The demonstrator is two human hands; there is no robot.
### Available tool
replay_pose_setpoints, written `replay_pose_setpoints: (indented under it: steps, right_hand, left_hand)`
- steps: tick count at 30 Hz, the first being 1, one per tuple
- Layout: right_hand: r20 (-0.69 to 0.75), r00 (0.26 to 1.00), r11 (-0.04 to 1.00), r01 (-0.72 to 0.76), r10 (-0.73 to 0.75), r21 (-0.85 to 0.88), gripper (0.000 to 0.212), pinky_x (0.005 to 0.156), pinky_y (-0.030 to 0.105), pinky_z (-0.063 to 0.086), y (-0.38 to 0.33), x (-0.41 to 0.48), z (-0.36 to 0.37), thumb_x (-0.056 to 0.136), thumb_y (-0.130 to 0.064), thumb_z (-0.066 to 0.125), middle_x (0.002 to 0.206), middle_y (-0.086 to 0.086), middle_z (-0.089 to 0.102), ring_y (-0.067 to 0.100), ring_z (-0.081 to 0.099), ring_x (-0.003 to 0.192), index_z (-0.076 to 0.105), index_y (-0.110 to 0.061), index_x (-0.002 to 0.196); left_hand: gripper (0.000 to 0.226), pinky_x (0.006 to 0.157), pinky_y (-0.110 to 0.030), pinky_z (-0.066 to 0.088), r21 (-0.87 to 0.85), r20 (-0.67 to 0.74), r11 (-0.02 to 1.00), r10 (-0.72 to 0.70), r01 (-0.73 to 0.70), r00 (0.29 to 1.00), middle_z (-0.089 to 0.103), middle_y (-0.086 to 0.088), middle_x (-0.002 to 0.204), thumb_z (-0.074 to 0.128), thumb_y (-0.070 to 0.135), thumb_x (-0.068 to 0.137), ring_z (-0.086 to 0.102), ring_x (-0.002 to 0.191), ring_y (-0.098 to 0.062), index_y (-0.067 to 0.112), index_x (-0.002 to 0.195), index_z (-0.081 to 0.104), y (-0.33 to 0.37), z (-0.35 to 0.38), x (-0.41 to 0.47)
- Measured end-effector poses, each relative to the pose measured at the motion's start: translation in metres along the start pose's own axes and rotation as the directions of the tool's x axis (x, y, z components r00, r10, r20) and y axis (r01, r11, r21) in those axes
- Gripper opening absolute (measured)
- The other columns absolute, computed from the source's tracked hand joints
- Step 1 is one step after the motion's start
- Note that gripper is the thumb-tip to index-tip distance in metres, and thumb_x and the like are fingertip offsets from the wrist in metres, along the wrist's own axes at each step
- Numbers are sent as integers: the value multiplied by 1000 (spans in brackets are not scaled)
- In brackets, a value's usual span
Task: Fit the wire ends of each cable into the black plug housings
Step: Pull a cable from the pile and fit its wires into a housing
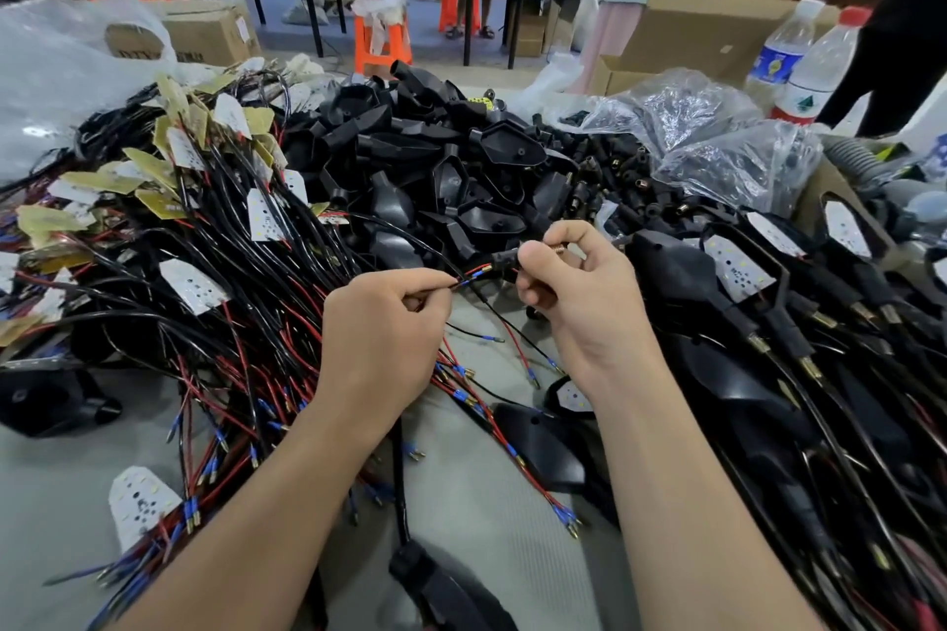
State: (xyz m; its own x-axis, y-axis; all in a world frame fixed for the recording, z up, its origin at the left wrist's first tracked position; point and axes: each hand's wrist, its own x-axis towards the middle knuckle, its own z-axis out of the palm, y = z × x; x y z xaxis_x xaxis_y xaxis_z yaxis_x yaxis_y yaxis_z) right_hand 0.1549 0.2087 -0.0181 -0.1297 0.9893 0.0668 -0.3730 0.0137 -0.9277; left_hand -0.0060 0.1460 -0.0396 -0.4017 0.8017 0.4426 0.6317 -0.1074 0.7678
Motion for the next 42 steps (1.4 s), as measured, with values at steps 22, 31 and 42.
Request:
replay_pose_setpoints:
  steps: [22, 31, 42]
  right_hand:
    - [43, 998, 996, -31, 35, -80, 22, 53, 24, 48, 1, -6, -1, 91, 8, 64, 68, 2, 65, 17, 58, 57, 58, -13, 95]
    - [35, 999, 998, -20, 22, -59, 24, 55, 25, 54, 8, -11, 12, 91, 12, 62, 67, 7, 65, 18, 60, 56, 57, -11, 95]
    - [107, 994, 993, -17, 30, -120, 19, 46, 22, 43, 5, -17, 19, 87, 9, 68, 58, 7, 55, 15, 49, 49, 62, -9, 91]
  left_hand:
    - [17, 56, -5, 45, -56, 6, 998, -35, 35, 999, 70, 33, 70, 79, 16, 86, 68, 65, 7, 32, 91, 84, -2, -3, 0]
    - [19, 52, -6, 44, -26, -4, 998, 57, -57, 998, 66, 39, 67, 82, 13, 82, 64, 57, 8, 29, 92, 85, 4, -2, -6]
    - [32, 63, -12, 53, -184, 127, 983, 5, 19, 992, 75, 19, 73, 87, 22, 80, 70, 65, 2, 36, 107, 79, 12, -4, -9]
